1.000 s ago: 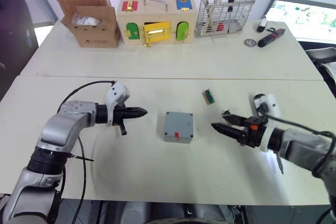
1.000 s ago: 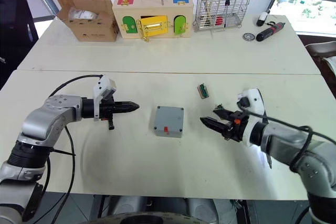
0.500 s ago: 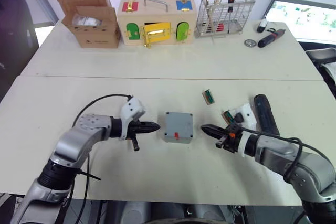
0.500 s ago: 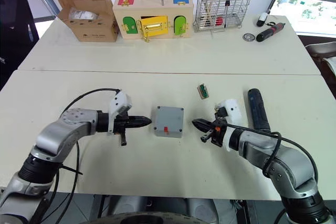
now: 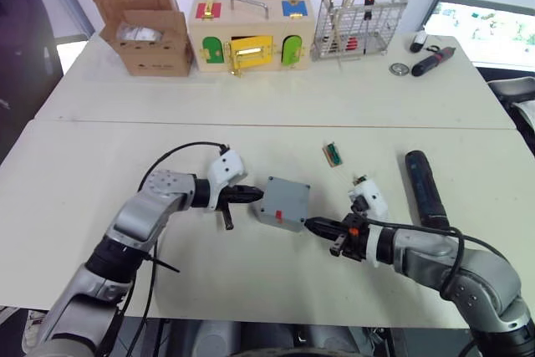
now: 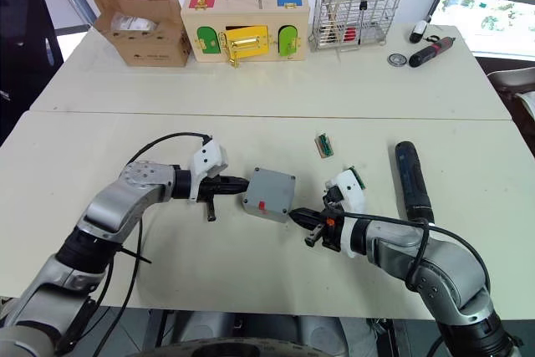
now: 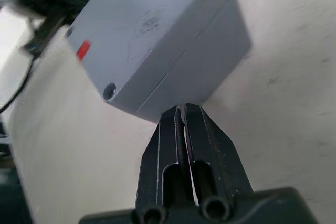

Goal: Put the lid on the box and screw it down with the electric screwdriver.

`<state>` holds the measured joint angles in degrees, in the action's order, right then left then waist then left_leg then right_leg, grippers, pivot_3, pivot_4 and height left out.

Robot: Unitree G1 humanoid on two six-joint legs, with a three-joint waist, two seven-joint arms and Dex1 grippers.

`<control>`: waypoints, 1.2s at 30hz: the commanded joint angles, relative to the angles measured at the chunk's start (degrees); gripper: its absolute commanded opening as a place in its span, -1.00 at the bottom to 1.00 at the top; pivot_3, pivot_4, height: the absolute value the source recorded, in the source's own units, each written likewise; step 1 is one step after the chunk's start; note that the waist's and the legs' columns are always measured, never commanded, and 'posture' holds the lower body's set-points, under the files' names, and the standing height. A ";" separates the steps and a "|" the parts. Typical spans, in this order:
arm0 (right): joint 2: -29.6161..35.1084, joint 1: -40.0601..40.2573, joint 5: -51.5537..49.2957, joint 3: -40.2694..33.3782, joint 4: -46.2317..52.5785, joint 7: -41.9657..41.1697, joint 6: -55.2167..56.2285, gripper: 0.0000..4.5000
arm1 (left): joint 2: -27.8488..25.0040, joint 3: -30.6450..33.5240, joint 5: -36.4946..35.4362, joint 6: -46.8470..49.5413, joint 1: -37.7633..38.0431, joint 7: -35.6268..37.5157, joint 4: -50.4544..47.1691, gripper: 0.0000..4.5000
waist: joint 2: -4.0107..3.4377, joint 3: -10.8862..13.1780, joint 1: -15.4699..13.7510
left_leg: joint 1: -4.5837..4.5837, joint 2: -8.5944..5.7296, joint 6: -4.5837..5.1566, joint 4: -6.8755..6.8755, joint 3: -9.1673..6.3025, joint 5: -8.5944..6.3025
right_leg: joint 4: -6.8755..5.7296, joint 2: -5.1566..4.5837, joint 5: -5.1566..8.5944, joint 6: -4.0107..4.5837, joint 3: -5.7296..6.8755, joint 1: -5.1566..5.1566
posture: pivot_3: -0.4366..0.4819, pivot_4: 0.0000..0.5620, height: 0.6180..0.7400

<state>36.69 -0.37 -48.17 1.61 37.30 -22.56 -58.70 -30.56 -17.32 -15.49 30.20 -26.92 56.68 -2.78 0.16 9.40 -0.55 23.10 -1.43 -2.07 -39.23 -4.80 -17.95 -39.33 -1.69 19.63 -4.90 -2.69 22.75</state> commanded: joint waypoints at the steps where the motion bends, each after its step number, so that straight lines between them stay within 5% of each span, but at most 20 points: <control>1: -0.68 0.28 -1.83 -0.36 3.55 0.12 -0.55 -0.97 | 1.23 -0.40 0.83 -2.85 -1.63 0.95 1.14 -1.00 | 0.00 0.00 0.04 | 0.00 0.00 -0.01 0.00 0.00 0.00 | 0.00 0.00 0.00 0.00 0.00 0.01 | -0.05 -0.47 1.00; 11: 2.62 2.26 0.09 -3.31 3.40 -1.25 0.23 -0.97 | 1.50 2.59 5.29 -6.81 -2.70 -1.83 7.95 -1.00 | 0.02 -0.02 0.12 | 0.00 0.00 -0.01 -0.01 -0.01 0.00 | -0.02 0.02 0.00 0.00 0.00 0.01 | -0.05 -0.47 1.00; 23: 5.04 -7.05 12.28 -2.80 -11.93 -9.14 12.57 -0.97 | -12.61 8.81 -11.49 12.90 11.97 7.08 -18.27 -1.00 | 0.00 -0.04 1.20 | -0.06 0.03 -0.01 0.04 -0.01 0.00 | -0.04 -0.01 0.00 0.00 -0.02 -0.02 | -0.05 -0.47 1.00; 36: -1.86 -15.57 20.71 2.91 -24.23 -14.39 21.53 -0.97 | -4.71 4.10 -8.84 11.81 14.15 -2.20 -17.54 -1.00 | 0.01 -0.05 1.28 | -0.11 0.02 -0.01 0.04 0.00 0.00 | -0.08 0.00 0.00 0.00 -0.02 -0.03 | -0.05 -0.47 1.00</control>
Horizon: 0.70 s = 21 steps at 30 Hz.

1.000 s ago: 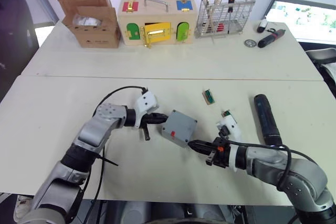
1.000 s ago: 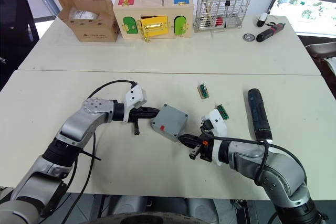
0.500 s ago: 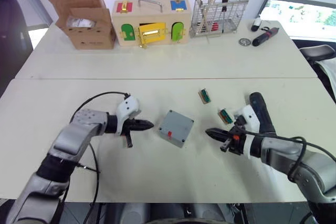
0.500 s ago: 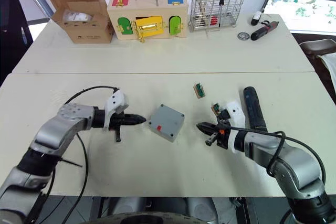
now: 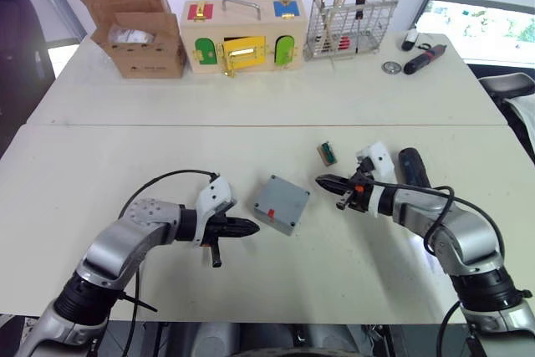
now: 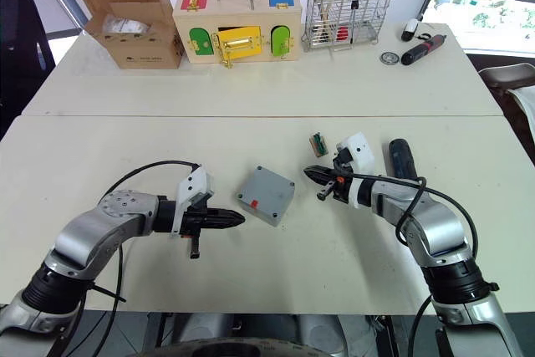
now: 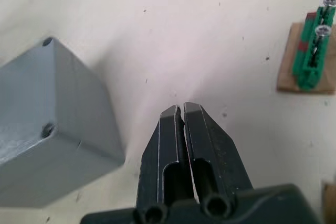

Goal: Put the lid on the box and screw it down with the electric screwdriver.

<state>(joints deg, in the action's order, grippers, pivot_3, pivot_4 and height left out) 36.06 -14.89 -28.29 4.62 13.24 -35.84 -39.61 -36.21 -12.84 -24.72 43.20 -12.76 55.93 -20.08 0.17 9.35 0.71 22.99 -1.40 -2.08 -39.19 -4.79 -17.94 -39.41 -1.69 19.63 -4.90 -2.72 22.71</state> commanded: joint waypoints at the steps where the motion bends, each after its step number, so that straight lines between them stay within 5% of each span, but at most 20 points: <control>1: -1.75 -1.09 0.57 -0.02 -0.11 -1.73 2.59 -0.97 | 1.58 -0.27 0.61 -1.28 -0.20 -2.19 0.04 -1.00 | 0.00 0.00 0.05 | 0.00 0.00 0.00 0.00 0.00 0.00 | -0.01 0.00 0.00 0.00 0.00 0.00 | -0.05 -0.47 1.00; 21: -2.19 7.74 -4.15 0.27 13.26 -3.99 -7.94 -0.97 | 4.31 -0.62 5.19 -7.19 -4.49 -5.03 6.06 -1.00 | 0.00 -0.01 -0.04 | -0.01 -0.01 -0.01 -0.01 0.00 0.01 | -0.03 -0.02 0.00 0.00 0.00 0.00 | -0.05 -0.47 1.00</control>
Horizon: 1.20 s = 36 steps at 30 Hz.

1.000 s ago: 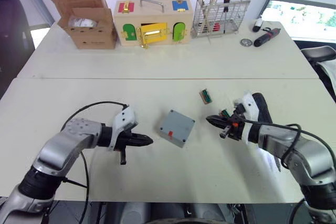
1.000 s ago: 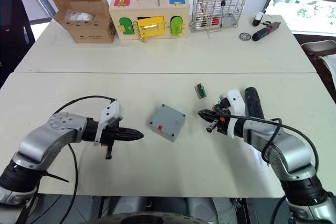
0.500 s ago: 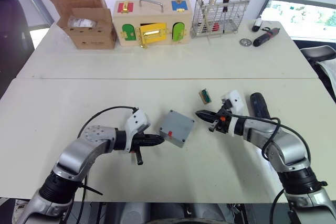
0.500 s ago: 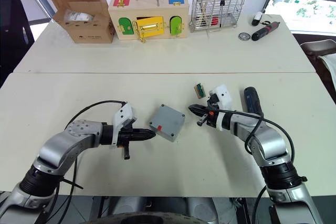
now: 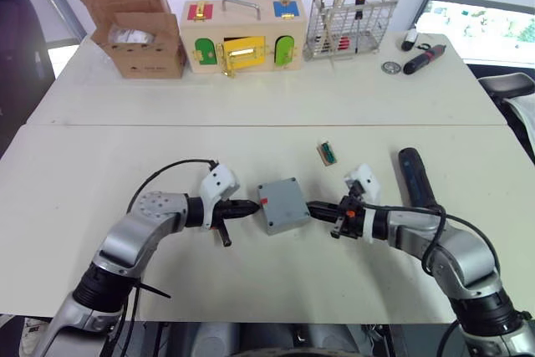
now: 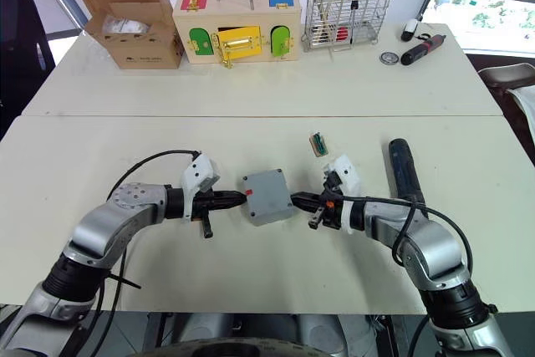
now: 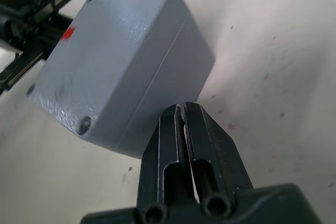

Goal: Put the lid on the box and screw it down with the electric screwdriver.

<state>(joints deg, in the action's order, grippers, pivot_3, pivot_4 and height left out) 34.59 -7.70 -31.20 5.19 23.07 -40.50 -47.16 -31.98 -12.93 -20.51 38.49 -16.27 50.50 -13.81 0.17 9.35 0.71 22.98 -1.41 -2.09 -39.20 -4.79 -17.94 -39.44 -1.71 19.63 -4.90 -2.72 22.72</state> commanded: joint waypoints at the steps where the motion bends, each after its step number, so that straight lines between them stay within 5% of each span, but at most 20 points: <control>1: -0.63 0.81 -1.29 -0.23 3.78 0.75 -0.75 -0.97 | 0.05 -0.69 1.27 -2.89 -1.05 0.51 0.11 -1.00 | 0.00 0.00 -0.01 | 0.00 0.00 0.00 0.00 0.00 0.00 | 0.00 0.00 0.00 0.00 0.00 0.00 | -0.05 -0.47 1.00; 21: -1.15 2.12 -1.70 -0.32 6.05 3.08 -3.18 -0.97 | 2.50 -0.30 1.69 -3.86 -1.54 0.60 2.26 -1.00 | 0.01 -0.01 0.02 | -0.01 -0.01 -0.01 0.00 0.00 0.00 | -0.01 0.00 0.00 0.00 0.00 0.00 | -0.05 -0.47 1.00; 28: 0.70 4.71 -4.58 -9.55 9.85 6.57 -6.91 -0.97 | -7.27 4.75 -0.94 -3.54 -1.63 8.14 1.99 -1.00 | 0.01 0.00 0.07 | -0.01 0.00 -0.01 0.01 0.00 0.00 | -0.03 0.00 0.00 0.00 -0.01 0.02 | -0.05 -0.47 1.00; 36: -1.35 8.82 -9.37 -21.33 14.22 12.32 -8.55 -0.97 | -12.45 7.65 -7.40 -1.40 -13.53 16.24 -0.68 -1.00 | 0.02 -0.01 -0.85 | -0.04 -0.04 0.00 -0.02 0.02 0.00 | 0.01 -0.04 0.00 0.00 0.01 -0.08 | -0.05 -0.47 1.00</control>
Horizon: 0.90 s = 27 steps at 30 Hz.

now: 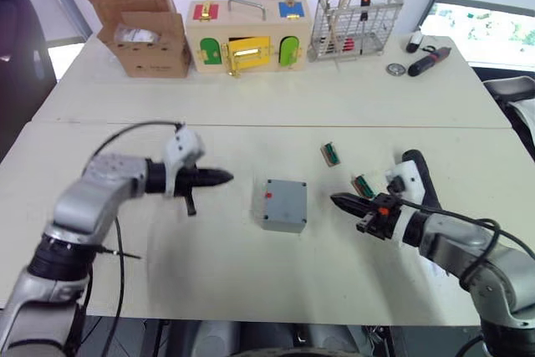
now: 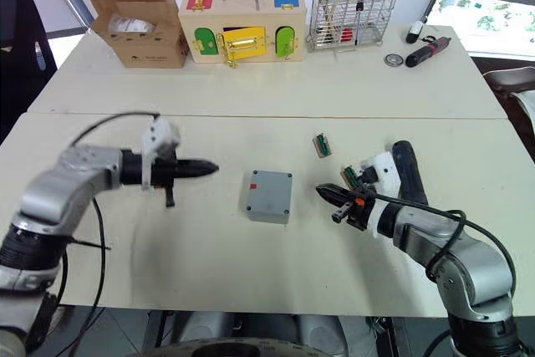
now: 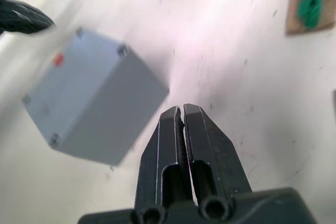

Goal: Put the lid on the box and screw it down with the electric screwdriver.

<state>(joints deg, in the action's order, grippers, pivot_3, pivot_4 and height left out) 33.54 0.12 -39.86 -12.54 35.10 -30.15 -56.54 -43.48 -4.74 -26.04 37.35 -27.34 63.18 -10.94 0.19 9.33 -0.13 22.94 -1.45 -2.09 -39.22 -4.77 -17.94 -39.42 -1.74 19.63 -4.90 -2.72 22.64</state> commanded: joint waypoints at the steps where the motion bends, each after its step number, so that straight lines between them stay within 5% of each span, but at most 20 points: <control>1: -0.26 1.44 -0.70 -4.38 2.34 2.39 1.25 -0.97 | -1.00 -1.11 -2.16 -0.27 -3.53 4.21 -4.44 -1.00 | 0.00 0.00 0.00 | 0.00 0.00 0.00 0.01 0.00 0.00 | 0.01 0.01 0.00 0.00 0.00 0.01 | -0.05 -0.47 1.00; 5: -0.25 1.73 0.20 -6.20 1.82 4.07 3.18 -0.63 | 1.00 -2.68 -3.23 0.92 -7.03 3.77 -7.55 -1.00 | 0.00 0.00 0.39 | 0.00 0.01 0.00 0.02 0.01 0.00 | -0.01 0.04 0.00 0.00 -0.01 0.01 | -0.05 -0.47 1.00; 10: 1.02 2.46 3.23 -4.44 0.42 4.32 5.91 0.51 | 4.13 -4.99 -1.03 0.29 -8.19 0.74 -7.15 -1.00 | 0.00 0.00 0.99 | -0.06 0.02 0.01 0.03 0.01 -0.01 | -0.04 0.09 0.00 0.00 -0.02 -0.02 | -0.05 -0.47 1.00; 13: 0.80 1.81 4.30 -4.23 -0.60 5.30 6.56 0.93 | 4.92 -5.90 -0.52 0.09 -7.36 0.06 -7.31 -1.00 | 0.00 0.00 1.14 | -0.06 0.04 0.01 0.03 0.01 -0.01 | -0.07 0.13 0.00 0.00 -0.04 0.00 | -0.05 -0.47 1.00; 25: -0.80 -5.26 10.70 1.41 -10.61 6.83 10.79 0.99 | 6.30 -9.91 2.62 -0.82 -6.73 -1.96 -8.60 -1.00 | 0.00 0.00 0.92 | -0.14 0.04 0.00 0.02 0.06 0.00 | -0.09 0.11 0.00 0.00 -0.09 -0.05 | -0.05 -0.47 1.00; 27: -0.87 -5.84 11.82 2.17 -11.79 6.78 11.77 0.78 | 6.07 -10.23 3.06 -1.04 -6.60 -1.99 -8.63 -1.00 | 0.00 0.00 0.96 | -0.14 0.04 0.00 0.02 0.06 0.00 | -0.09 0.12 0.00 0.00 -0.09 -0.05 | -0.05 -0.47 1.00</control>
<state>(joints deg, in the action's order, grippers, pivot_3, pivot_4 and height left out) 32.76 -4.96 -29.07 -10.24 23.08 -23.33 -46.60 -37.06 -15.04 -23.51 37.43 -33.82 61.23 -17.73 0.19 9.33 0.83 22.80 -1.41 -2.10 -39.20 -4.71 -17.94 -39.52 -1.63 19.63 -4.90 -2.81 22.59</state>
